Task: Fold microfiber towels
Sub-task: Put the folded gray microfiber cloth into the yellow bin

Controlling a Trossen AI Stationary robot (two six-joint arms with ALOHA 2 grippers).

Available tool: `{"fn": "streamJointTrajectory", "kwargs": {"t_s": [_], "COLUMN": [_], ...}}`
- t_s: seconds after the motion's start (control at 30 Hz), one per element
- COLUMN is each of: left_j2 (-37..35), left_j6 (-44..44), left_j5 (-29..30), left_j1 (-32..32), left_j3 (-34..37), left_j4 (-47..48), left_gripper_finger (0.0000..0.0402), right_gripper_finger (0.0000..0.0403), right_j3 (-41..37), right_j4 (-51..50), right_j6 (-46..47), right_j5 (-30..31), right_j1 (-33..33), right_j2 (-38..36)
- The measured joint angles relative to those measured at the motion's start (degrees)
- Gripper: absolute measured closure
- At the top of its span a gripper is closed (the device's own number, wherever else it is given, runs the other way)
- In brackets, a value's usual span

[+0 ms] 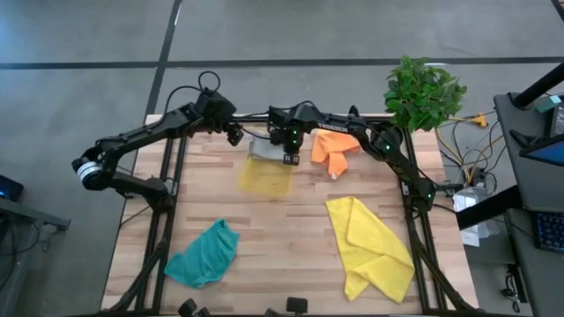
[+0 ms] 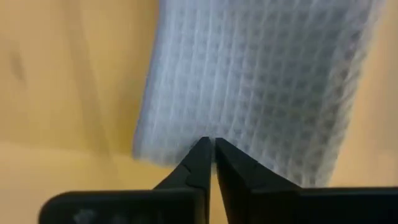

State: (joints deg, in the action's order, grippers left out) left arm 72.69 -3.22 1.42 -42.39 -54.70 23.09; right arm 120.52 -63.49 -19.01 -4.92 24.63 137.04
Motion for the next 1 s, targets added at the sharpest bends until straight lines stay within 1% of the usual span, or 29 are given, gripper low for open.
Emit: {"fn": "streamJointTrajectory", "kwargs": {"t_s": [0.03, 0.17, 0.27, 0.37, 0.47, 0.53, 0.67, 0.83, 1.0], "left_j2": [0.00, 0.00, -0.13, -0.60, -1.36, -2.49, -5.33, -9.07, -10.01], "left_j6": [-0.01, 1.75, 3.90, 4.57, 5.72, 5.87, 5.85, 5.81, 5.39], "left_j5": [-0.02, -0.03, -0.02, -0.04, -0.13, -0.32, -0.41, 0.17, 0.62], "left_j1": [0.00, 0.00, -0.02, -0.02, -0.02, -0.02, -0.02, -0.02, -0.02], "left_j3": [0.00, 0.00, 0.00, 0.00, -0.04, -0.04, 0.17, 0.47, 0.54], "left_j4": [0.00, 0.17, 0.39, 1.54, 4.46, 5.79, 7.59, 7.24, 7.42], "left_gripper_finger": [0.0190, 0.0190, 0.0190, 0.0190, 0.0190, 0.0190, 0.0190, 0.0190, 0.0190], "right_gripper_finger": [0.0390, 0.0394, 0.0394, 0.0394, 0.0394, 0.0394, 0.0394, 0.0394, 0.0394], "right_j3": [0.29, 4.64, 7.14, 9.25, 12.48, 14.51, 14.43, 14.46, 14.48], "right_j4": [0.27, 5.33, 10.90, 14.95, 15.96, 15.76, 17.91, 19.43, 19.42], "right_j6": [1.31, 4.44, 6.82, 10.54, 14.26, 16.20, 18.87, 20.55, 20.64], "right_j5": [-0.31, -5.60, -6.90, -7.66, -10.34, -10.53, -10.05, -10.21, -10.02], "right_j1": [0.12, 0.49, 0.63, 0.90, 1.22, 1.24, 1.25, 1.54, 1.15], "right_j2": [-0.17, -1.06, -1.30, 0.17, 3.10, 5.29, 7.13, 8.32, 8.32]}}
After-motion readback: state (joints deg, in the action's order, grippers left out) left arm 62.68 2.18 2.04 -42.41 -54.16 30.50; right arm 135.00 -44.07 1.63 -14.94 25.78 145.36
